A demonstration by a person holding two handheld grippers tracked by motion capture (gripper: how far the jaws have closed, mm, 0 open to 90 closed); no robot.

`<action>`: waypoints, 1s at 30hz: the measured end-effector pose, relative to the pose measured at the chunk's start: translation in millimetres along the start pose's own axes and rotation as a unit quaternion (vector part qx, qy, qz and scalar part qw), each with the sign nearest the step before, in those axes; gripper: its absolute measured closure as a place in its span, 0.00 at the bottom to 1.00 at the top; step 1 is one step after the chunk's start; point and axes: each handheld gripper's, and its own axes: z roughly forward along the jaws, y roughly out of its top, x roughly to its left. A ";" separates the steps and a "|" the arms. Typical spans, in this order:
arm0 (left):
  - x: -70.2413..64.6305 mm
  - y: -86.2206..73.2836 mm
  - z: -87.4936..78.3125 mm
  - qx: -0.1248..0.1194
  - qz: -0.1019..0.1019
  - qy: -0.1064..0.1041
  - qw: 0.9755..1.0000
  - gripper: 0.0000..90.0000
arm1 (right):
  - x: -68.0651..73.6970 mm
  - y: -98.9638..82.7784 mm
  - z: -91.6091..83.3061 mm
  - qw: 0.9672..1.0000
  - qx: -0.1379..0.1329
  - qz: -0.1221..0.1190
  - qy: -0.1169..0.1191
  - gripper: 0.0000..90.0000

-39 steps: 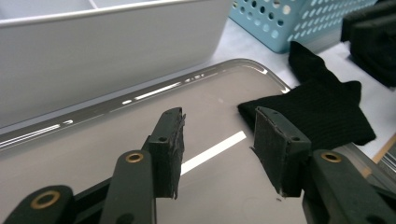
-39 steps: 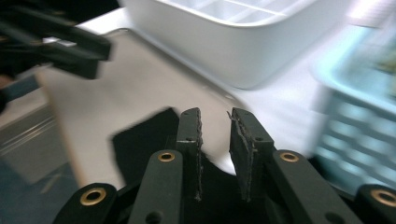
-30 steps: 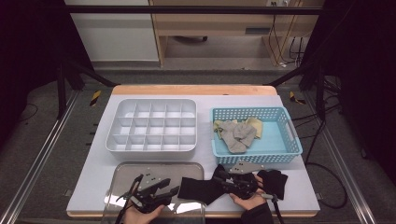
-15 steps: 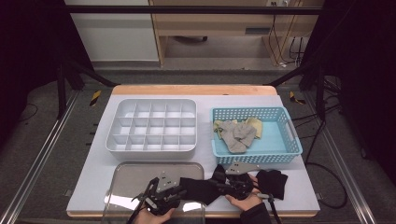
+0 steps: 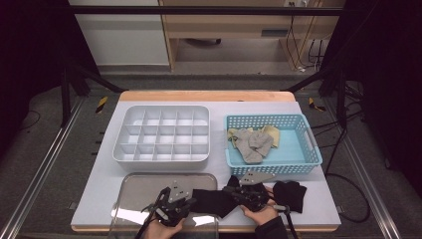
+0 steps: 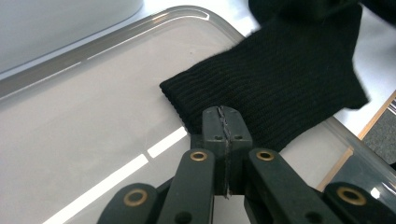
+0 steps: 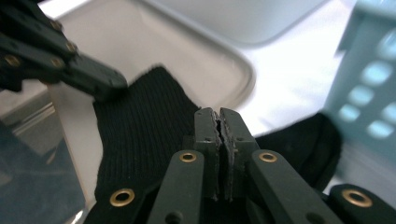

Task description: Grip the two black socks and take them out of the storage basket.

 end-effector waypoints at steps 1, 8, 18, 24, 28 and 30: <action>1.0 1.4 -0.7 -0.002 0.002 0.004 1.000 1.00 | 0.3 1.9 -1.8 1.000 -0.008 -0.001 -0.003 0.96; 9.2 7.6 -4.3 -0.024 -0.002 0.022 0.999 1.00 | 7.2 11.0 -9.0 0.998 -0.056 -0.018 -0.017 0.95; -6.3 4.2 -1.7 0.001 0.006 -0.039 0.999 0.99 | 11.7 12.2 -4.4 0.998 -0.050 -0.017 -0.029 0.96; -2.8 5.9 7.3 0.011 0.003 -0.023 1.000 0.99 | 19.0 19.5 -8.0 0.997 -0.075 -0.025 -0.002 0.96; 3.6 7.9 10.1 0.010 -0.002 -0.010 1.000 0.99 | 27.3 23.1 -8.7 0.996 -0.078 -0.031 0.028 0.96; 5.4 8.4 11.2 0.009 -0.007 -0.008 1.000 0.99 | 31.4 22.8 -6.7 0.996 -0.069 -0.036 0.041 0.96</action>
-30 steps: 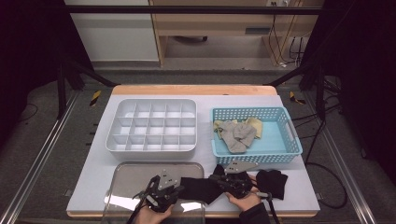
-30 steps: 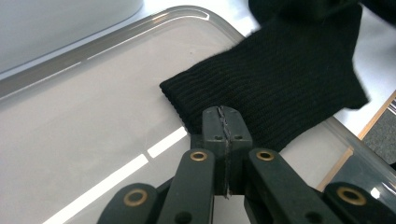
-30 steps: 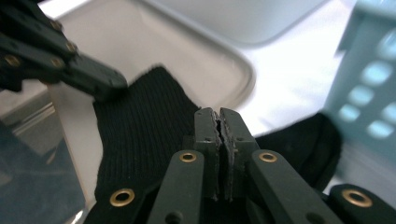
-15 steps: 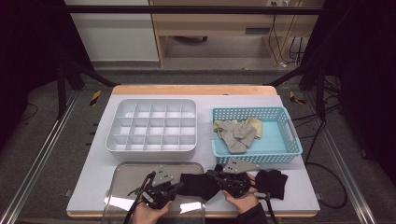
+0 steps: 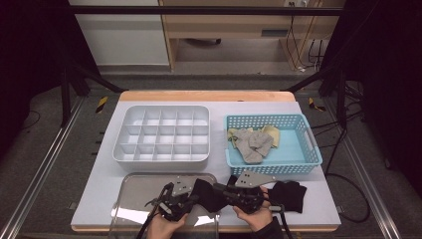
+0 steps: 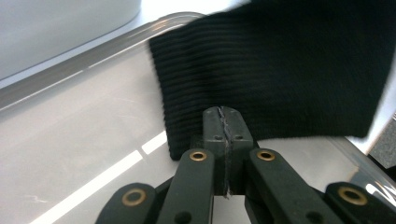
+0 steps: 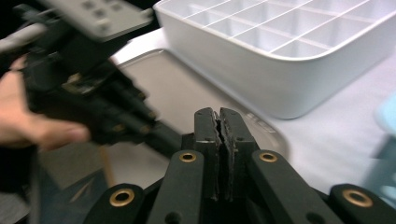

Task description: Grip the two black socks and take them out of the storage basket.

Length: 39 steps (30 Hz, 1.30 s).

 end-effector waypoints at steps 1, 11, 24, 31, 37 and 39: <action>0.6 0.1 0.0 0.000 0.000 0.001 1.000 0.99 | 1.3 -0.7 0.9 1.000 0.003 -0.002 0.003 0.96; 5.8 -2.0 -2.0 0.000 -0.013 -0.005 1.000 0.99 | 14.8 -26.8 17.1 0.996 0.068 -0.003 0.052 0.96; 14.8 0.1 -15.8 -0.029 -0.035 -0.020 0.999 0.83 | 23.3 -41.5 22.1 0.990 0.105 -0.002 0.090 0.95; 10.6 -2.2 -2.7 0.005 -0.016 -0.019 1.000 0.82 | 22.7 -36.3 18.1 0.991 0.100 0.001 0.084 0.87; 8.8 -1.6 -2.9 0.009 -0.001 -0.011 1.000 0.89 | 12.3 -22.6 5.0 0.998 0.053 0.019 0.041 0.78; 8.1 -1.6 -3.1 0.007 0.002 -0.010 1.000 0.92 | 7.1 -20.9 5.2 0.998 0.057 0.025 0.012 0.73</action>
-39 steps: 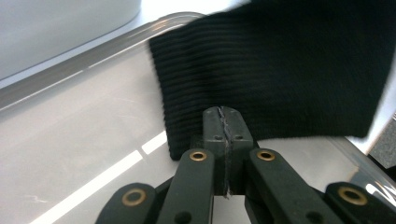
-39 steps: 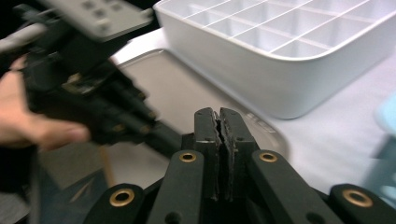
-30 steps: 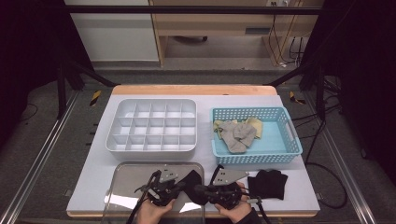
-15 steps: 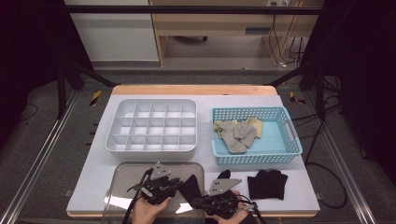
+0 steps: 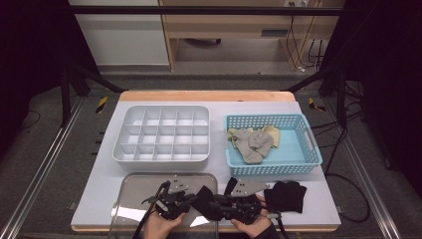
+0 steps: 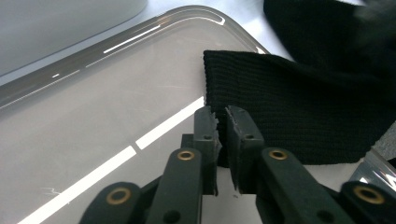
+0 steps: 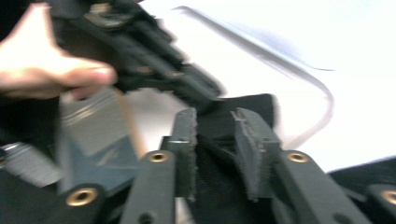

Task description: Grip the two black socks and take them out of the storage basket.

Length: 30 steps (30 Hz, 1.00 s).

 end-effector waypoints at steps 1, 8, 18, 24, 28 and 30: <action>-0.3 -0.1 -0.5 -0.001 0.004 0.001 1.000 0.94 | -2.1 -0.3 1.7 1.000 0.001 0.004 -0.003 0.72; -0.4 1.1 -6.8 -0.033 0.009 0.003 0.999 0.97 | -9.5 -2.5 13.7 0.999 0.036 0.010 -0.039 0.68; 2.6 4.4 -20.3 -0.081 0.023 0.008 0.996 0.97 | -19.0 -0.7 15.0 0.994 0.084 0.040 -0.056 0.96; 5.8 5.3 -21.8 -0.087 0.025 0.018 0.996 0.97 | -17.4 7.5 3.1 0.997 0.026 0.026 -0.069 0.97; 9.7 4.0 -18.2 -0.077 0.016 0.032 0.996 0.96 | -11.2 11.7 -0.4 0.998 -0.005 0.006 -0.057 0.97; 12.0 2.9 -14.4 -0.064 0.013 0.039 0.997 0.96 | -7.5 12.6 -0.3 0.999 -0.009 -0.002 -0.042 0.97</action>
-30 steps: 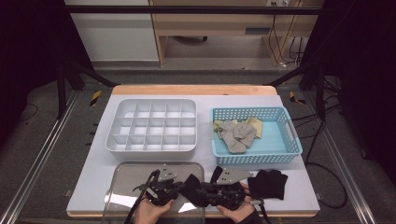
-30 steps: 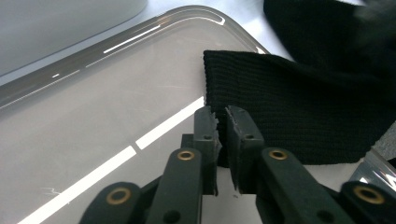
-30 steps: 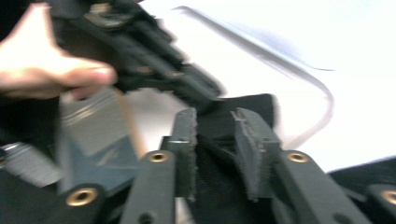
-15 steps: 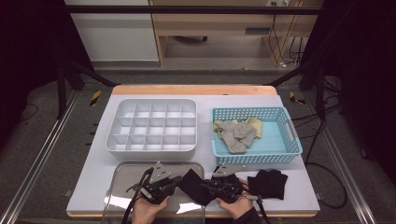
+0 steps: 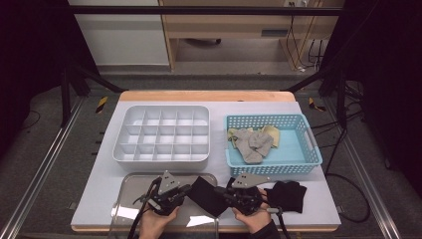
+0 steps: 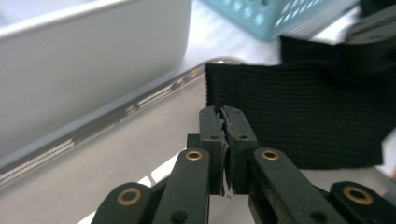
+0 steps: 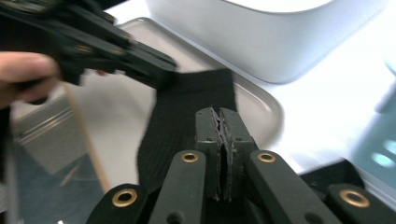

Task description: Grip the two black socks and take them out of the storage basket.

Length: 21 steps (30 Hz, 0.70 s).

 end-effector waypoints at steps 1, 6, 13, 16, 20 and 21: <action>1.2 -1.3 2.8 0.008 -0.001 0.005 1.000 0.96 | 1.9 0.0 0.4 1.000 -0.001 -0.003 0.011 0.97; 1.8 -5.6 10.4 0.026 0.002 0.024 0.999 0.96 | 15.6 -3.4 9.3 0.997 0.013 -0.018 0.070 0.97; 1.1 -6.8 12.0 0.026 0.009 0.031 0.999 0.96 | 30.6 -16.4 27.6 0.992 0.057 -0.034 0.109 0.97; 1.7 -6.4 10.8 0.026 0.005 0.029 0.999 0.94 | 32.4 -20.1 31.9 0.991 0.065 -0.035 0.115 0.97; 4.6 -3.7 3.3 0.010 -0.015 0.020 1.000 0.86 | 32.6 -21.9 33.0 0.991 0.064 -0.032 0.117 0.96; 5.3 -2.6 0.2 0.005 -0.022 0.014 1.000 0.84 | 32.6 -22.2 33.1 0.991 0.064 -0.034 0.115 0.96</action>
